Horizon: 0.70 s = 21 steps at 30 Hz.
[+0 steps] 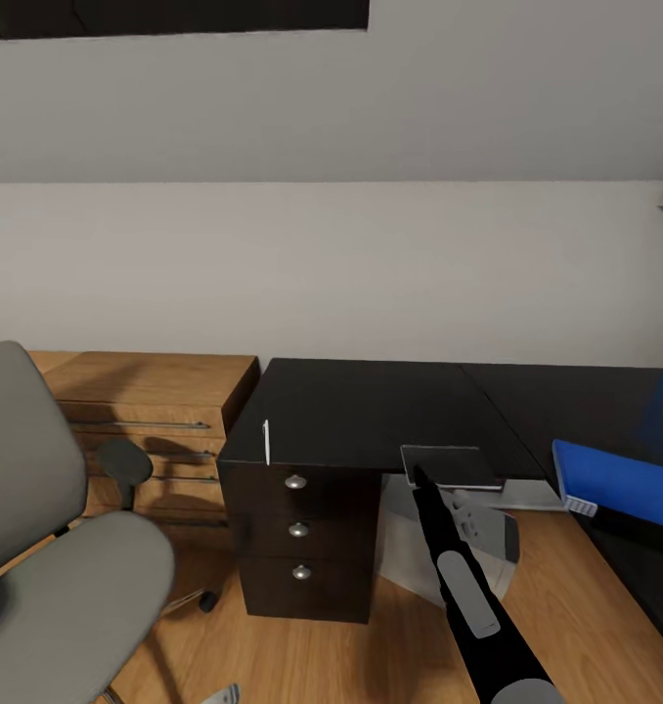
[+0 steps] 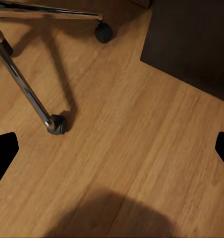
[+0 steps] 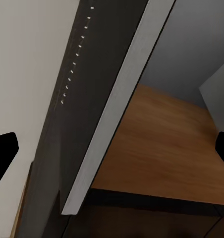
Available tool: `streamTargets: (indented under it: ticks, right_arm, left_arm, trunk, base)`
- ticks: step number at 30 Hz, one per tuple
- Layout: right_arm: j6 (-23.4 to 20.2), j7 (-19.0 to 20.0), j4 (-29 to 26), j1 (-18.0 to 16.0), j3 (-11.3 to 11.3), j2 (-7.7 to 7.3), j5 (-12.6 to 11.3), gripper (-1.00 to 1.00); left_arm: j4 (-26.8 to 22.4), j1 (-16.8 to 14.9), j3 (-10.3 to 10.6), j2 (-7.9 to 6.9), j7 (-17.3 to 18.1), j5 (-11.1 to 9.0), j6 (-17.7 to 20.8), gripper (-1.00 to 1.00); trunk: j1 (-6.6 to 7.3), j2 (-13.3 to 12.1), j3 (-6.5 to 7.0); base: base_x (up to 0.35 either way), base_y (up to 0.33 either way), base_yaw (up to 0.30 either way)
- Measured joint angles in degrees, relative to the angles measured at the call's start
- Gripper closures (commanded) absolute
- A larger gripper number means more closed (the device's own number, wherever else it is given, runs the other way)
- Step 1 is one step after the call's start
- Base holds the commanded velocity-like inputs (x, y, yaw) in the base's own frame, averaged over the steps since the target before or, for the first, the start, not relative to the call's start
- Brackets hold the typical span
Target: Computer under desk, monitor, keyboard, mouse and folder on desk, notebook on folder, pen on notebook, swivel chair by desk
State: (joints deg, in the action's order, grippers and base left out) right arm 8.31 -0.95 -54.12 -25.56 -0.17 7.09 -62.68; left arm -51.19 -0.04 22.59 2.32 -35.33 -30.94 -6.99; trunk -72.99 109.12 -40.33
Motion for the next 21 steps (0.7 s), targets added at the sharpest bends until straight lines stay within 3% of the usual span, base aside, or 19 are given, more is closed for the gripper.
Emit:
streamTargets:
  ticks: [19, 20, 21]
  right_arm:
    - [0.0, 0.0, 0.0, 0.0, 0.0, 0.00, 0.0, -1.00]
    - [0.0, 0.0, 0.0, 0.0, 0.0, 0.00, -0.1, 1.00]
    - [0.0, 0.0, 0.0, 0.0, 0.0, 0.00, -0.1, 1.00]
  left_arm:
    - [0.0, 0.0, 0.0, 0.01, -0.1, 0.0, 0.0, -1.00]
    - [0.0, 0.0, 0.0, 0.03, -0.1, 0.0, 0.0, -1.00]
    - [0.0, 0.0, 0.0, 0.02, -0.1, 0.0, 0.0, -1.00]
  trunk:
    - [-0.01, 0.0, 0.00]
    - [-0.01, 0.0, 0.00]
    - [-0.01, 0.0, 0.00]
  base:
    - [0.082, 0.020, 0.000]
    - [0.004, 0.001, 0.000]
    - [0.002, 0.000, 0.000]
